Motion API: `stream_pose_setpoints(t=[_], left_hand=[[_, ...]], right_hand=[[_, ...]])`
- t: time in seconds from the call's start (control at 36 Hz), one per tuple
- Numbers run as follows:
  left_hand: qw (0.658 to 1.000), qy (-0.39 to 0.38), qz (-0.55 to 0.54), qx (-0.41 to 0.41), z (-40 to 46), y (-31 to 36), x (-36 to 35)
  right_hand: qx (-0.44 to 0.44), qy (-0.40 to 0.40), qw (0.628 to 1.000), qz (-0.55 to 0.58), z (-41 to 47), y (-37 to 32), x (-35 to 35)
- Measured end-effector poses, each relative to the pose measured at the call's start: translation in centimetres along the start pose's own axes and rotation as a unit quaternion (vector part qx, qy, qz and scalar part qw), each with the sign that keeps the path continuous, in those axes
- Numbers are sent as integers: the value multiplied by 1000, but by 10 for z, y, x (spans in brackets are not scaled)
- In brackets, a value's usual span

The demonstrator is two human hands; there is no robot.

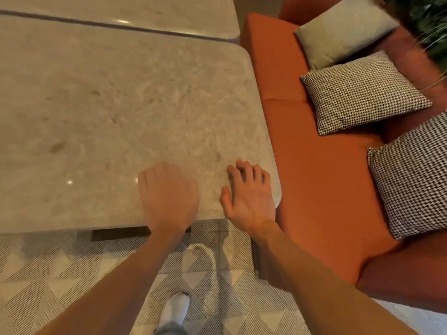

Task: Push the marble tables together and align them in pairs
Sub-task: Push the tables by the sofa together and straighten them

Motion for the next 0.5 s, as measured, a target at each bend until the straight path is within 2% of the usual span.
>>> stream_pose_setpoints(t=[0.25, 0.5], left_hand=[[1000, 23, 1, 9, 9, 16, -4], [1000, 15, 4, 14, 8, 18, -3]], right_hand=[[15, 12, 1000, 19, 15, 17, 2], [23, 19, 999, 21, 15, 20, 2]])
Point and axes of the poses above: each hand's wrist, its own z-axis towards the middle knuckle, its own x-axis out of the back of the hand, y = z × x, the point moved 10 cm from there along z, towards the middle knuckle, and after that the axes turned 1 degree about z, right-handed, at the moved point
